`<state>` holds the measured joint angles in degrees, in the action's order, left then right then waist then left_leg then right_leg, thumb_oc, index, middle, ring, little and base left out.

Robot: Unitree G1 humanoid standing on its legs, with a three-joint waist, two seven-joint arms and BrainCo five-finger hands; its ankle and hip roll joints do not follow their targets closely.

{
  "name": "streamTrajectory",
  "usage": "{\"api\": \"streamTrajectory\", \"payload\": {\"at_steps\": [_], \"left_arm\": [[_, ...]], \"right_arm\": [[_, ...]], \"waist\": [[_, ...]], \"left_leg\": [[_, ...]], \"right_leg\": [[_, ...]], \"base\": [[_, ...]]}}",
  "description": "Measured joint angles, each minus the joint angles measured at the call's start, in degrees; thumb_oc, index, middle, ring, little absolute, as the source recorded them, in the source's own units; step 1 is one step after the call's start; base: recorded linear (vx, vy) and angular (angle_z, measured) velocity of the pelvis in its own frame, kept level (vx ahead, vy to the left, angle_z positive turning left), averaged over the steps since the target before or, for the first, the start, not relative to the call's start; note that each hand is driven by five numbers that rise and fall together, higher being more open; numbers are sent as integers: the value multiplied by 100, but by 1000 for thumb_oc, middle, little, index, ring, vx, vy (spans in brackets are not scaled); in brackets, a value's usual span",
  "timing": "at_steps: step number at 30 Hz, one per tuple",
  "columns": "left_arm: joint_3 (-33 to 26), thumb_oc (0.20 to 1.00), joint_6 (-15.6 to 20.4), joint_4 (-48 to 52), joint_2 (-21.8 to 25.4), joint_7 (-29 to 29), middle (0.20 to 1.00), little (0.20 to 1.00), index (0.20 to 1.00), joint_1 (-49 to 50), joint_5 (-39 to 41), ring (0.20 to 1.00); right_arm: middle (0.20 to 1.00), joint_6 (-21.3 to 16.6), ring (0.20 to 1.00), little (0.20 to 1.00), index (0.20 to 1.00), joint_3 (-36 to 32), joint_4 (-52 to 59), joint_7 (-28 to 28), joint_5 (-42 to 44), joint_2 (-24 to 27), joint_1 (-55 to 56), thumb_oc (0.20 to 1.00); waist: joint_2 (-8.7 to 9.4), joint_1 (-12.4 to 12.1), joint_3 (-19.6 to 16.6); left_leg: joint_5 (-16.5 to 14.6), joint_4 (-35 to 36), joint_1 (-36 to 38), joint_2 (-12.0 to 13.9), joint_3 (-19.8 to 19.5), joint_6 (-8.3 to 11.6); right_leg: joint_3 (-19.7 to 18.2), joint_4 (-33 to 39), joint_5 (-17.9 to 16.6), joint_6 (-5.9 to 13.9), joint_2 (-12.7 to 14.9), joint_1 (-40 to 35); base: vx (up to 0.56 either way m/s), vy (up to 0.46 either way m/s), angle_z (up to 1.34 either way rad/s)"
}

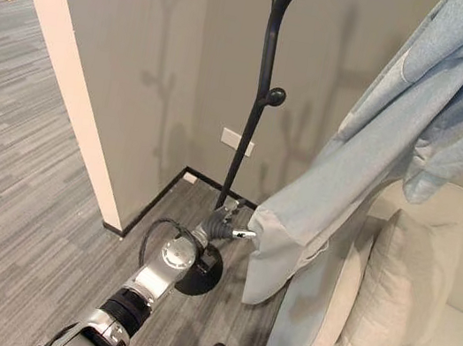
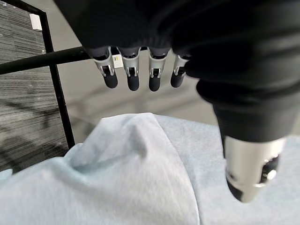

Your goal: Hang the clothes on the sofa on the clothes rack.

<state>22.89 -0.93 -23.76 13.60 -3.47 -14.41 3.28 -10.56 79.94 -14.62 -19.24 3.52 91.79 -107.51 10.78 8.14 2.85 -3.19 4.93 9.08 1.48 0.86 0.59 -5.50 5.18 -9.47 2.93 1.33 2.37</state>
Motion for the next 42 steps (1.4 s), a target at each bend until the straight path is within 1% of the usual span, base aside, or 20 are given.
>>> {"api": "streamTrajectory", "payload": {"at_steps": [3,5,12,23,24,25,26,27,30,36,40,42], "left_arm": [[148,1000,7,-157,23,42,1000,1000,1000,-141,-13,1000],[252,1000,41,-168,40,53,1000,1000,1000,-215,-214,1000],[665,1000,74,-230,28,23,1000,1000,1000,-254,-222,1000],[913,1000,76,-156,-106,-65,1000,1000,1000,-456,-209,1000],[1015,1000,76,-154,-137,-67,1000,1000,1000,-495,-195,1000],[1091,589,76,-153,-142,-70,589,589,589,-530,-193,589],[1133,341,76,-127,-156,-105,341,341,341,-562,-191,341],[1157,200,76,-97,-173,-109,200,200,200,-597,-191,200],[1318,200,76,-83,-159,-104,200,200,200,-791,-193,200],[1296,200,78,149,-168,-101,200,200,200,-874,-193,200],[1143,200,78,165,-87,-86,200,200,200,-876,-195,200],[967,200,78,243,-1,-37,200,200,200,-879,-198,200]], "right_arm": [[200,-4,200,200,200,0,49,-4,0,-1,-5,200],[200,-35,200,200,200,0,120,-23,0,-10,-17,200],[200,-96,200,200,200,0,168,-105,3,-44,-45,200],[200,-123,200,200,200,0,170,-115,40,-212,-180,200],[200,-123,200,200,200,0,169,-115,83,-219,-180,200],[200,-123,200,200,200,0,166,-116,118,-226,-181,200],[200,-124,200,200,200,-1,166,-118,122,-246,-182,200],[200,-124,200,200,200,-1,166,-119,122,-257,-183,200],[200,-126,200,200,200,-1,165,-120,122,-263,-186,200],[200,-126,200,200,200,-1,165,-127,121,-254,-187,200],[200,-126,200,200,200,-50,165,-133,122,-254,-188,200],[200,-125,200,200,200,-224,165,-130,122,-251,-159,200]], "waist": [[24,10,-16],[56,32,-35],[182,118,-69],[204,141,-65],[201,141,-64],[199,141,-63],[194,142,-60],[191,143,-58],[176,143,-52],[135,150,-41],[2,102,24],[-67,105,66]], "left_leg": [[1,0,-2,7,0,1],[1,1,-7,11,-1,4],[4,0,-11,21,3,8],[4,0,-5,20,2,8],[4,0,-5,18,0,8],[4,0,-5,18,1,8],[4,0,-5,17,4,8],[4,0,-4,17,3,8],[7,0,-4,18,-2,11],[7,0,-1,18,0,11],[7,0,3,14,-1,11],[7,1,4,16,-2,11]], "right_leg": [[-1,0,0,0,-6,1],[-1,0,-1,-1,-11,1],[-1,0,0,-2,-19,12],[1,0,0,-2,-17,13],[2,0,0,-2,-14,13],[2,0,0,-2,-13,13],[0,0,0,-2,-13,13],[1,0,0,-2,-13,13],[5,0,-1,-3,-13,12],[4,0,-1,-3,-14,10],[5,1,0,-2,-8,3],[8,0,-2,-5,-9,2]], "base": [[-9,-36,0],[-1,-37,-1],[-1,-15,0],[0,0,0],[0,0,0],[0,0,0],[0,0,0],[0,0,0],[0,0,0],[0,0,0],[0,0,0],[0,0,0]]}}
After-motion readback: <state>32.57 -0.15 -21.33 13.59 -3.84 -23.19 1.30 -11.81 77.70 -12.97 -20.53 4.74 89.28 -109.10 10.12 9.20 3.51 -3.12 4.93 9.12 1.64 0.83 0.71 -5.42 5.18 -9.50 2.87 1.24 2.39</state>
